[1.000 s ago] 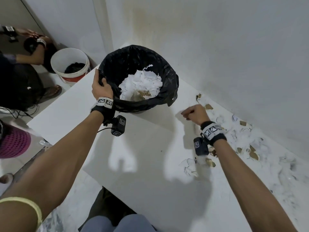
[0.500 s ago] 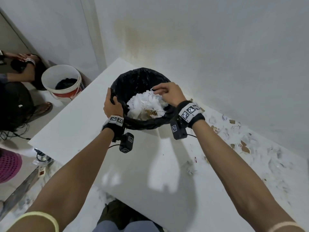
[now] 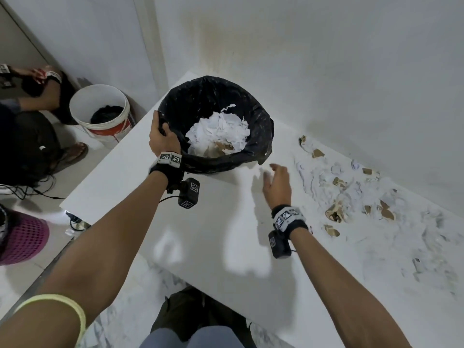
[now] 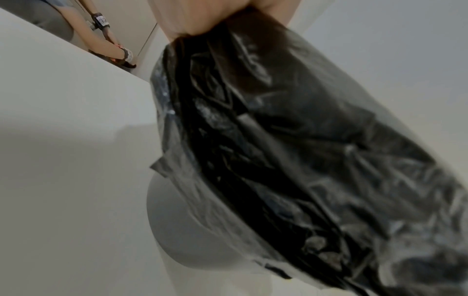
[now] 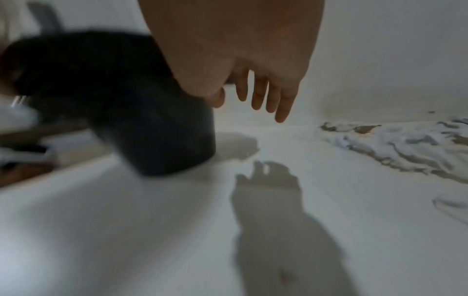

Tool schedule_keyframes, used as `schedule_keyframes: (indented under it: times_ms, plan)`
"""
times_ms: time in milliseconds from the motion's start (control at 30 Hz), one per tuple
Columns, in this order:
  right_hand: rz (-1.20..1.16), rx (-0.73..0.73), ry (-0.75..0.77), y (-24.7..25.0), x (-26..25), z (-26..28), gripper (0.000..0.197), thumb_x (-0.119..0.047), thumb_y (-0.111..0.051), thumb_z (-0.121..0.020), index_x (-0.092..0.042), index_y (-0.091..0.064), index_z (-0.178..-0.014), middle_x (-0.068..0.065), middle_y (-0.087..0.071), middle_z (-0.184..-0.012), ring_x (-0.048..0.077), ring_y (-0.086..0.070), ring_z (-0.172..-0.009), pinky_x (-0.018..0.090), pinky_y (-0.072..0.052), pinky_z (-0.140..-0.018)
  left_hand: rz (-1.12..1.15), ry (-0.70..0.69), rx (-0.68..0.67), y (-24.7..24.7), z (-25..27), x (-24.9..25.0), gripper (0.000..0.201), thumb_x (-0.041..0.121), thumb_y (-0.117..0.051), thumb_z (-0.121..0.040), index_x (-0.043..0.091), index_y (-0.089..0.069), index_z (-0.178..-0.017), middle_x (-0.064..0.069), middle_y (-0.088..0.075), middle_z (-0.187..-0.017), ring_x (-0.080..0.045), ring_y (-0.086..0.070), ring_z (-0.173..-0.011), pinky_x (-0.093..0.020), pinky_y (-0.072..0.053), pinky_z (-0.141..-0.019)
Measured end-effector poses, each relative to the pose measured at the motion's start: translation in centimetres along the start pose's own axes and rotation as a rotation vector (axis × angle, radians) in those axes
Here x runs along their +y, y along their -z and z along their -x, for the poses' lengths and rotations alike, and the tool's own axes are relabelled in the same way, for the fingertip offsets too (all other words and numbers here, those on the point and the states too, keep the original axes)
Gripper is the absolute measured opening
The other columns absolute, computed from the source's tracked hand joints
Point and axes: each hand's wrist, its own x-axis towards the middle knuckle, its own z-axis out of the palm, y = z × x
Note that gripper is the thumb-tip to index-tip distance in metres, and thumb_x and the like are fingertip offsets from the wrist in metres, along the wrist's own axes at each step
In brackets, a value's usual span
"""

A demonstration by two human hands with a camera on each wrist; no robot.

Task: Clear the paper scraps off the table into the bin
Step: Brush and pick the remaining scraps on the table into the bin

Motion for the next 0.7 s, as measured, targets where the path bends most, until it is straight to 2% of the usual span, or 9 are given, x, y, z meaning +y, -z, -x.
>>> schedule_keyframes:
  times_ms: [67,133,167,233,333,400,500,567,700]
  plan:
    - [0.189,-0.223,0.096,-3.4,0.5,2.8,0.058,-0.041,-0.038,-0.099,-0.015,-0.026,-0.149,0.016,-0.030,-0.151,0.034,-0.028,-0.139,0.049,-0.029,-0.111,0.030,0.006,0.013,0.3,-0.8,-0.1,0.043,0.015,-0.042,-0.097,0.024,-0.045,-0.139,-0.001,-0.055,-0.135,-0.018,-0.052,-0.123,-0.014,-0.035,-0.097]
    - [0.382,-0.409,0.198,-6.4,0.6,5.4,0.062,-0.056,-0.026,-0.097,-0.035,-0.003,-0.152,0.008,-0.003,-0.161,0.032,-0.002,-0.147,0.056,-0.008,-0.116,0.060,0.008,0.029,0.5,-1.5,-0.3,0.043,0.014,-0.042,-0.097,0.023,-0.046,-0.139,0.000,-0.055,-0.136,-0.016,-0.051,-0.124,-0.007,-0.032,-0.093]
    - [0.442,-0.458,0.246,-7.9,0.7,6.5,0.062,-0.061,-0.020,-0.096,-0.041,0.003,-0.150,0.006,0.005,-0.161,0.032,0.006,-0.147,0.058,-0.002,-0.115,0.064,0.006,0.038,0.6,-1.8,-0.4,0.043,0.014,-0.043,-0.097,0.023,-0.046,-0.138,0.001,-0.055,-0.135,-0.016,-0.050,-0.125,-0.003,-0.030,-0.091]
    - [0.509,-0.520,0.318,-10.0,0.6,8.4,0.061,-0.066,-0.014,-0.093,-0.046,0.004,-0.148,0.006,0.008,-0.161,0.034,0.009,-0.147,0.064,0.003,-0.113,0.069,0.006,0.054,0.8,-2.3,-0.7,0.043,0.015,-0.043,-0.097,0.023,-0.046,-0.138,0.001,-0.055,-0.135,-0.015,-0.050,-0.125,-0.001,-0.028,-0.087]
    - [0.584,-0.573,0.392,-12.1,0.8,9.3,0.062,-0.068,-0.011,-0.092,-0.045,-0.003,-0.148,0.006,0.005,-0.160,0.035,0.004,-0.147,0.067,0.002,-0.110,0.073,0.000,0.068,0.8,-2.7,-1.0,0.043,0.015,-0.043,-0.097,0.023,-0.045,-0.139,0.000,-0.056,-0.134,-0.015,-0.050,-0.125,0.000,-0.028,-0.087]
    - [0.612,-0.569,0.328,-12.2,1.4,8.3,0.064,-0.070,-0.008,-0.090,-0.044,0.000,-0.149,0.004,0.007,-0.160,0.032,0.007,-0.147,0.066,0.006,-0.110,0.077,-0.010,0.085,0.7,-2.8,-1.1,0.043,0.015,-0.044,-0.096,0.024,-0.046,-0.138,0.000,-0.057,-0.133,-0.015,-0.052,-0.124,0.000,-0.029,-0.086]
    - [0.614,-0.507,0.143,-10.8,3.5,5.5,0.069,-0.074,-0.002,-0.086,-0.045,0.008,-0.147,-0.004,0.016,-0.158,0.028,0.015,-0.147,0.062,0.015,-0.110,0.069,-0.001,0.100,0.5,-2.8,-1.1,0.043,0.016,-0.044,-0.096,0.026,-0.046,-0.138,-0.001,-0.059,-0.131,-0.016,-0.054,-0.121,-0.001,-0.031,-0.086]
    - [0.611,-0.468,0.005,-9.2,5.5,3.6,0.071,-0.075,0.001,-0.084,-0.043,0.012,-0.147,-0.006,0.019,-0.157,0.026,0.016,-0.146,0.060,0.016,-0.111,0.063,0.010,0.103,0.5,-2.7,-0.9,0.043,0.017,-0.044,-0.096,0.028,-0.045,-0.138,-0.001,-0.059,-0.130,-0.016,-0.055,-0.120,-0.005,-0.034,-0.089]
    - [0.624,-0.415,-0.202,-6.6,8.8,1.2,0.078,-0.074,0.003,-0.085,-0.032,0.013,-0.150,0.007,0.015,-0.159,0.029,0.014,-0.147,0.062,0.010,-0.112,0.077,0.010,0.106,0.2,-2.6,-0.8,0.043,0.016,-0.044,-0.096,0.027,-0.046,-0.138,-0.002,-0.058,-0.131,-0.016,-0.054,-0.121,-0.002,-0.031,-0.086]
